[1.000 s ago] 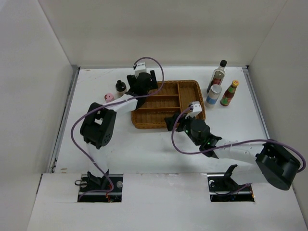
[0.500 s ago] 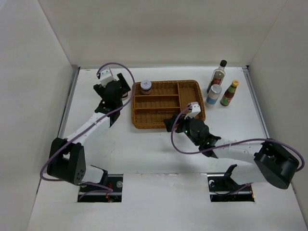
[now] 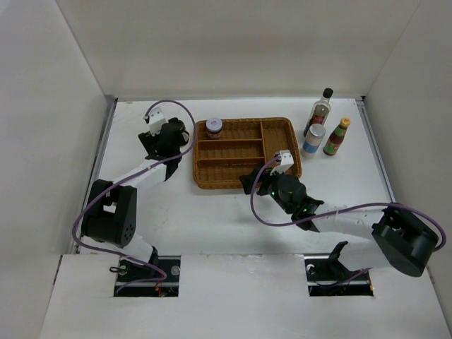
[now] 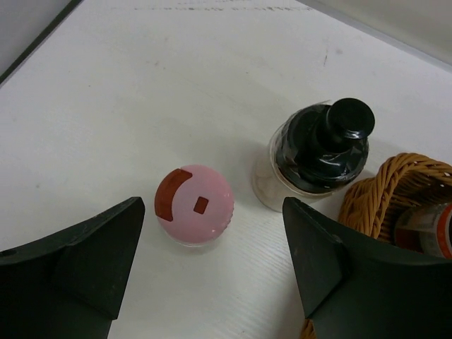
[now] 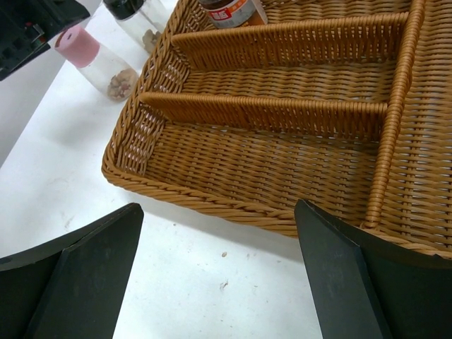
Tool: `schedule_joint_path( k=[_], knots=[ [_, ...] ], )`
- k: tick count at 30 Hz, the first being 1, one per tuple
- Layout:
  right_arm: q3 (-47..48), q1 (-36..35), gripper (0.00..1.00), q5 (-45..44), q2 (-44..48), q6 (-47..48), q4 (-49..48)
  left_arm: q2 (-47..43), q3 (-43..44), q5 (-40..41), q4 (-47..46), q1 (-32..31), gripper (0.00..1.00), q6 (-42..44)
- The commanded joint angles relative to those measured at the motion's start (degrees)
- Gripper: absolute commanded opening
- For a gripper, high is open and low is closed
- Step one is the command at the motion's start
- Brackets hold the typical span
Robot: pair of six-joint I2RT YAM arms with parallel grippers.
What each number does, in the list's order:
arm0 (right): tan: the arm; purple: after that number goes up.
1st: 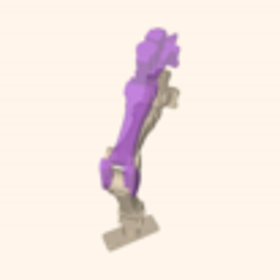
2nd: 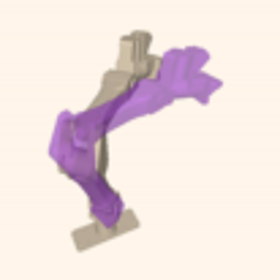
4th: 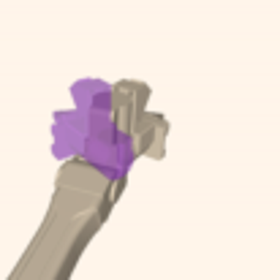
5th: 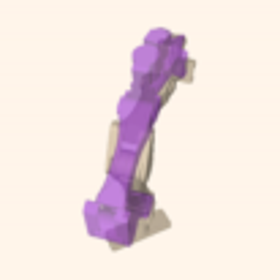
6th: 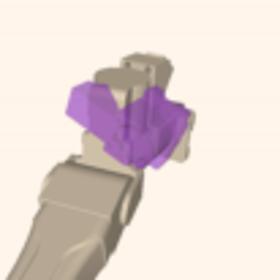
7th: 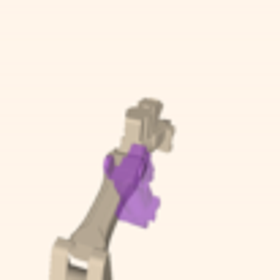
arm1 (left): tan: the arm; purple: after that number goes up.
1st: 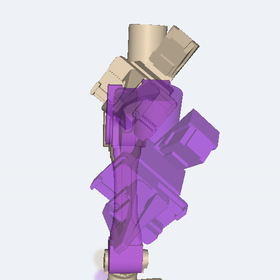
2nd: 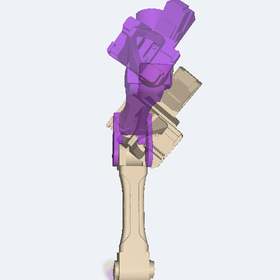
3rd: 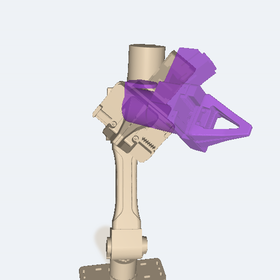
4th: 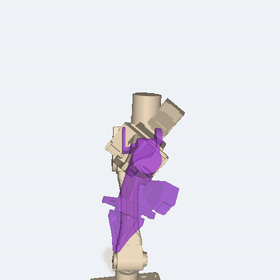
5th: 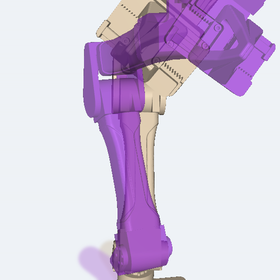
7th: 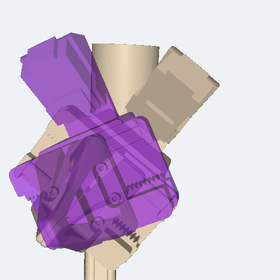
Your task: Organize the condiment bottles
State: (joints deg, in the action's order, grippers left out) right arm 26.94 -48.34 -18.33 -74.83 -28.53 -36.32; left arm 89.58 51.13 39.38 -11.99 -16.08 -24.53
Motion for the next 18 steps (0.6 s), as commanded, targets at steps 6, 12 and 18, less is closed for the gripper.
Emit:
schedule_joint_path(
  k=[6, 12, 18],
  knots=[
    [2.3, 0.6, 0.95, 0.7, -1.1, -0.2, -1.3, -2.0, -3.3, 2.5, -5.6, 1.1, 0.76, -0.8],
    [2.2, 0.6, 0.95, 0.8, -1.1, -0.2, -1.4, 2.1, -0.5, 0.0, -4.9, 3.2, 0.67, -1.0],
    [2.5, 0.6, 0.95, 0.9, -1.0, 0.1, -1.2, 6.0, 2.5, -1.6, -4.9, 4.4, 0.60, -1.0]
  ],
)
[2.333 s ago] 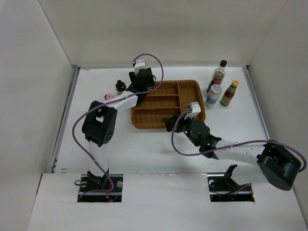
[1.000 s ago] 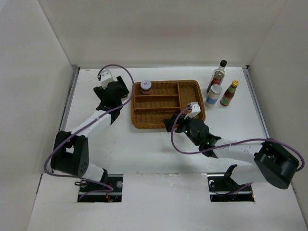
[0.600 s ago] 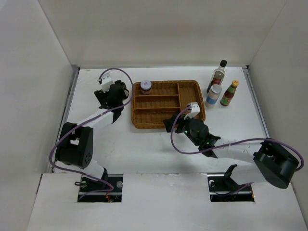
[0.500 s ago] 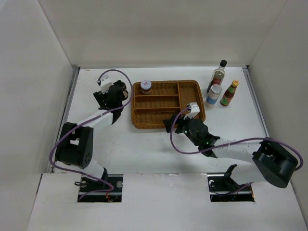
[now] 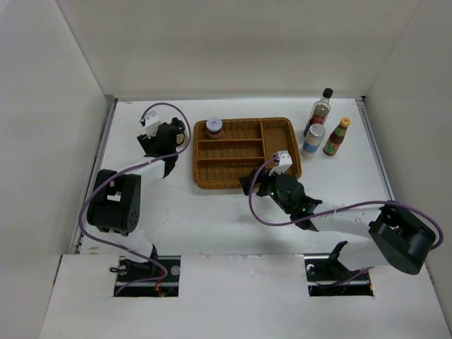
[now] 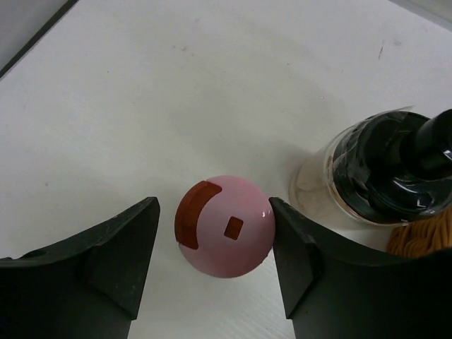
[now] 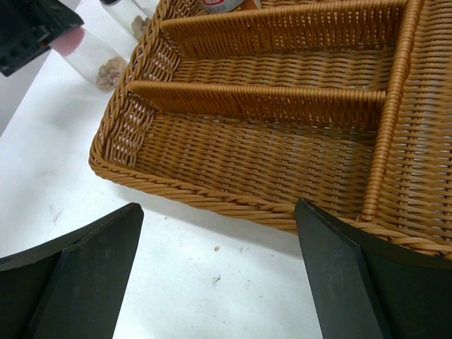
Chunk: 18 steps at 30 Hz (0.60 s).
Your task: Organize the condiment bottles
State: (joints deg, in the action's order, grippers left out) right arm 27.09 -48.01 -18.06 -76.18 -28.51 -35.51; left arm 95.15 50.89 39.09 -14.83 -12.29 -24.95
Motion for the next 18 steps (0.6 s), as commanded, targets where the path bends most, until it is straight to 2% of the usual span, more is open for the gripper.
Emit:
schedule_joint_path(
  k=[1, 5, 8, 10, 14, 16, 18],
  knots=[
    [2.4, 0.2, 0.95, 0.7, 0.2, -0.1, -1.6, 0.6, 2.8, -1.6, -2.4, 0.7, 0.57, -0.6],
    [2.3, 0.2, 0.95, 0.7, 0.8, 0.0, -2.1, -1.4, 1.1, -0.8, -3.5, 0.2, 0.35, -0.9],
    [2.5, 0.1, 0.87, 1.0, 0.3, 0.0, -2.0, -6.1, -0.6, -0.4, -3.6, -2.2, 0.30, -0.6],
    [2.3, -0.4, 0.75, 1.3, 1.3, 0.3, -2.5, -10.1, -1.8, 0.3, -3.1, -5.1, 0.30, -0.6],
    [0.7, -0.5, 0.42, 1.8, 3.3, 0.6, -4.9, -16.9, -2.5, 0.5, -1.7, -11.8, 0.30, -0.4],
    [-0.1, -1.0, 0.32, 2.0, 5.4, 0.9, -5.4, -17.9, -1.2, -0.2, -1.7, -15.1, 0.30, -0.7],
    [-1.0, -1.1, 0.27, 1.7, 6.0, 1.1, -6.8, -17.3, 0.6, -0.8, -1.5, -17.6, 0.30, -0.6]
  ],
)
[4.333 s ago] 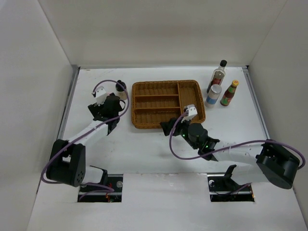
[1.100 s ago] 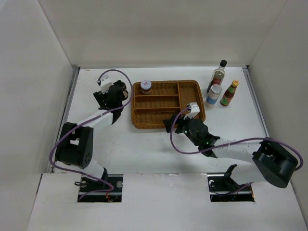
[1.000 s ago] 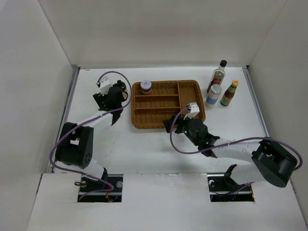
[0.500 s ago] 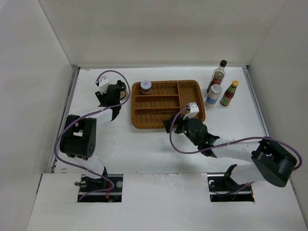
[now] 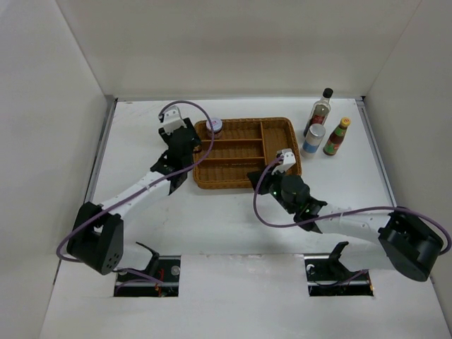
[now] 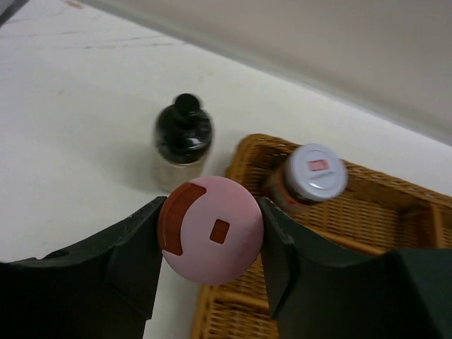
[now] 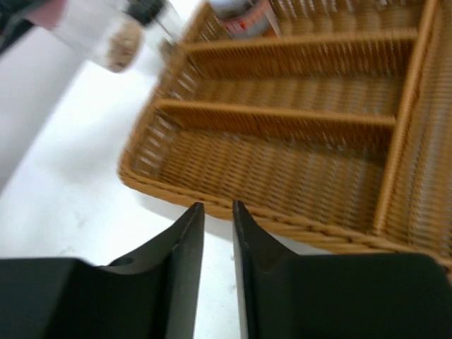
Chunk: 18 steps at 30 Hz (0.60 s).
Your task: Organize the condiment bottles
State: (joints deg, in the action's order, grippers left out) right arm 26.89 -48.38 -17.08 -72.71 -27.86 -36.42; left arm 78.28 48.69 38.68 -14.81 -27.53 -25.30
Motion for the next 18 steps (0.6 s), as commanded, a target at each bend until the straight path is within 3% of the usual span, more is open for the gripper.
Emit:
schedule_joint_path(
  k=[1, 9, 18],
  knots=[
    [-0.8, -0.7, 0.26, 1.0, 2.6, 0.3, -5.9, 0.5, 4.0, -1.2, -1.5, -3.9, 0.30, -0.3],
    [-1.0, -2.4, 0.20, 4.9, 5.3, 2.0, -6.4, 10.0, 11.3, -5.1, -2.7, -8.3, 0.30, -0.1],
    [-2.3, -8.2, 0.24, 8.5, 7.5, 7.1, -11.9, 17.8, 13.6, -5.5, -2.9, -8.5, 0.31, 0.0]
  ],
)
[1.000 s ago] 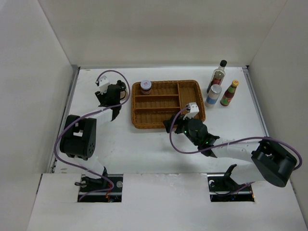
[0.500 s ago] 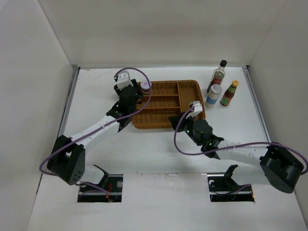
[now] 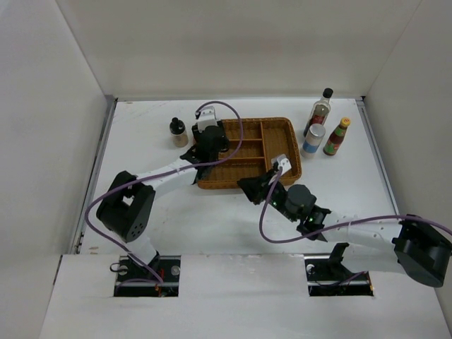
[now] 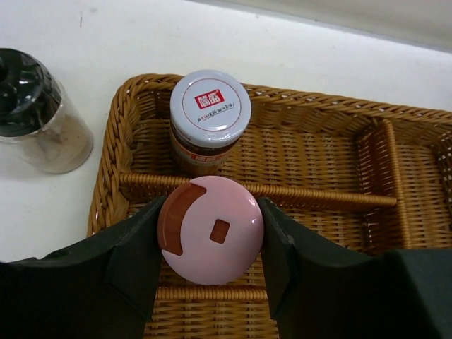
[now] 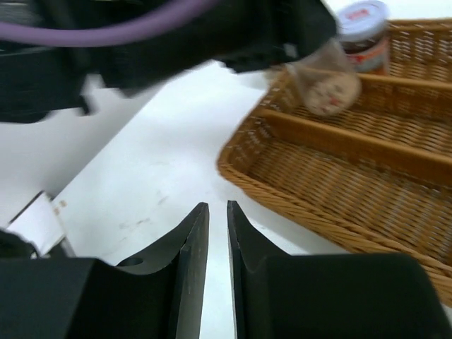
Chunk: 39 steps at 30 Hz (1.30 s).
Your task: Organize the condiment bottles
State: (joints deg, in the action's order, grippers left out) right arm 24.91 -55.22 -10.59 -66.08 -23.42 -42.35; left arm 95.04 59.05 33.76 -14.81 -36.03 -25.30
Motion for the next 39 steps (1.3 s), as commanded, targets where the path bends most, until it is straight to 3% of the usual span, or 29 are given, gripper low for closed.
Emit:
schedule_joint_path(
  k=[1, 5, 12, 18, 22, 26, 33, 39],
  knots=[
    [-0.3, -1.4, 0.24, 2.2, 0.6, 2.8, -6.3, 2.1, 3.5, -0.7, -2.9, 0.0, 0.32, 0.0],
    [-0.6, -2.2, 0.30, 2.1, 1.0, 3.6, -6.9, 5.1, 3.8, 0.5, -3.0, -0.2, 0.37, 0.1],
    [-1.6, -2.8, 0.38, 5.7, 3.0, 4.4, -8.7, 6.2, 2.4, 2.4, -2.8, -0.1, 0.68, 0.2],
    [-0.7, -6.0, 0.47, 8.4, 0.7, 7.0, -9.7, -2.1, -0.9, 1.5, -3.0, -0.8, 0.92, 0.3],
    [-0.7, -6.8, 0.52, 8.1, 0.3, 7.3, -10.1, -9.8, -4.0, 1.6, -4.1, 0.7, 0.93, 0.2],
    [-0.7, -6.9, 0.51, 8.0, -0.2, 7.0, -10.7, -10.8, -3.9, 1.2, -3.8, 5.7, 0.92, -0.2],
    [0.3, -6.9, 0.48, 8.0, -2.8, 7.3, -10.5, -2.6, 2.1, -2.1, 0.2, 15.5, 0.89, -0.1],
    [1.6, -8.6, 0.59, 7.0, -5.9, 7.6, -10.2, 3.4, 7.3, -4.0, 1.6, 19.1, 0.89, 0.8]
  ],
)
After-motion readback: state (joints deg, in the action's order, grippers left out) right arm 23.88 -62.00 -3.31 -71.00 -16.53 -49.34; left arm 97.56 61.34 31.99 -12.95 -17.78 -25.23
